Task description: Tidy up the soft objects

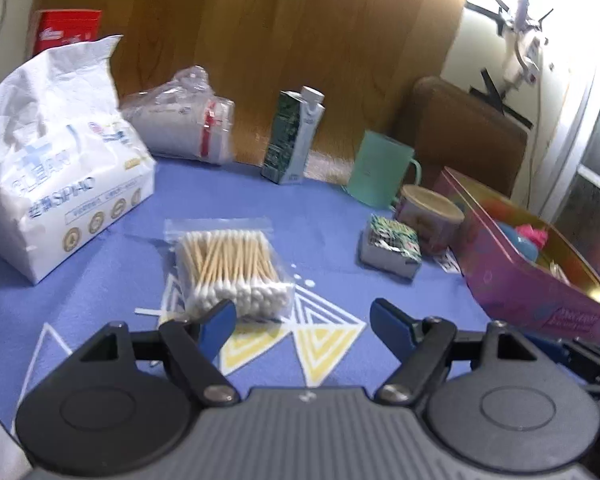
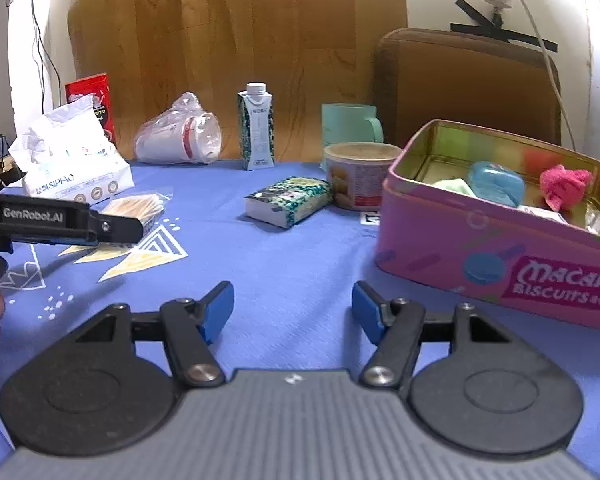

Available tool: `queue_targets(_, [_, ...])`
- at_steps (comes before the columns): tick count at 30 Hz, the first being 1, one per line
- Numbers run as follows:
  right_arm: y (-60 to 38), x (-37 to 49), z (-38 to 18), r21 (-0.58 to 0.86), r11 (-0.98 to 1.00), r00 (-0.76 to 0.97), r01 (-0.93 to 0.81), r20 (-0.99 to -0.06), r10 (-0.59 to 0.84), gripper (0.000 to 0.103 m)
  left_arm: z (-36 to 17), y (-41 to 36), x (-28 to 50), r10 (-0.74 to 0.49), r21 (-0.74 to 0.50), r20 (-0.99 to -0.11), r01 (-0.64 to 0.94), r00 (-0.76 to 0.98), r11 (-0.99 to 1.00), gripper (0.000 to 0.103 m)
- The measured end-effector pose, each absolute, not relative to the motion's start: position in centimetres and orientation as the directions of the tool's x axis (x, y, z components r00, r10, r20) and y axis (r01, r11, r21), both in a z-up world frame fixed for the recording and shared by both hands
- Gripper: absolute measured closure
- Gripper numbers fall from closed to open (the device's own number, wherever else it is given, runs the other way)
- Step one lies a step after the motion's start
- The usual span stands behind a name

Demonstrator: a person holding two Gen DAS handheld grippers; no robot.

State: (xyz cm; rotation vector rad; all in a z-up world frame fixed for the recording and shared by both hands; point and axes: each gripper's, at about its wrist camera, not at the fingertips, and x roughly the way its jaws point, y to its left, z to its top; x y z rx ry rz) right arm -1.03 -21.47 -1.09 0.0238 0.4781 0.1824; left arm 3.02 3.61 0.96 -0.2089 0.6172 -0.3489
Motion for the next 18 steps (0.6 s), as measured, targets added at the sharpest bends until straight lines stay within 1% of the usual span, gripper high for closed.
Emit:
queue_targets(2, [-21.1, -0.8, -1.0, 0.06, 0.982, 0.871, -0.178, -0.455, 0.186, 0.035, 1.0, 4.2, 3.1, -0.355, -0.297, -0.527, 0.224, 0.772, 0.928, 0.026])
queue_targets(6, [-20.2, 0.0, -0.5, 0.059, 0.976, 0.861, -0.207, -0.462, 0.211, 0.035, 1.1, 5.4, 3.3, -0.275, -0.265, -0.529, 0.151, 0.803, 0.952, 0.026])
queue_targets(9, [-19.5, 1.1, 0.0, 0.057, 0.973, 0.862, -0.224, -0.455, 0.225, 0.034, 0.9, 6.3, 3.7, -0.284, -0.301, -0.535, 0.135, 0.796, 0.944, 0.026])
queue_targets(12, [-18.9, 2.7, 0.6, 0.057, 0.971, 0.863, -0.231, -0.448, 0.231, 0.033, 0.8, 6.3, 3.8, -0.287, -0.306, -0.535, 0.135, 0.795, 0.942, 0.026])
queue_targets(14, [-18.4, 4.2, 0.8, 0.049, 0.974, 0.865, -0.223, -0.45, 0.221, 0.03, 0.8, 6.1, 3.7, -0.296, -0.305, -0.525, 0.147, 0.798, 0.941, 0.026])
queue_targets(16, [-18.0, 5.8, 0.7, 0.036, 0.977, 0.866, -0.21, -0.458, 0.203, 0.024, 0.8, 5.9, 3.4, -0.3, -0.299, -0.512, 0.16, 0.805, 0.941, 0.026])
queue_targets(18, [-17.7, 7.6, 0.4, 0.015, 0.983, 0.865, -0.184, -0.472, 0.17, 0.023, 1.0, 5.6, 3.1, -0.3, -0.287, -0.494, 0.173, 0.816, 0.942, 0.026])
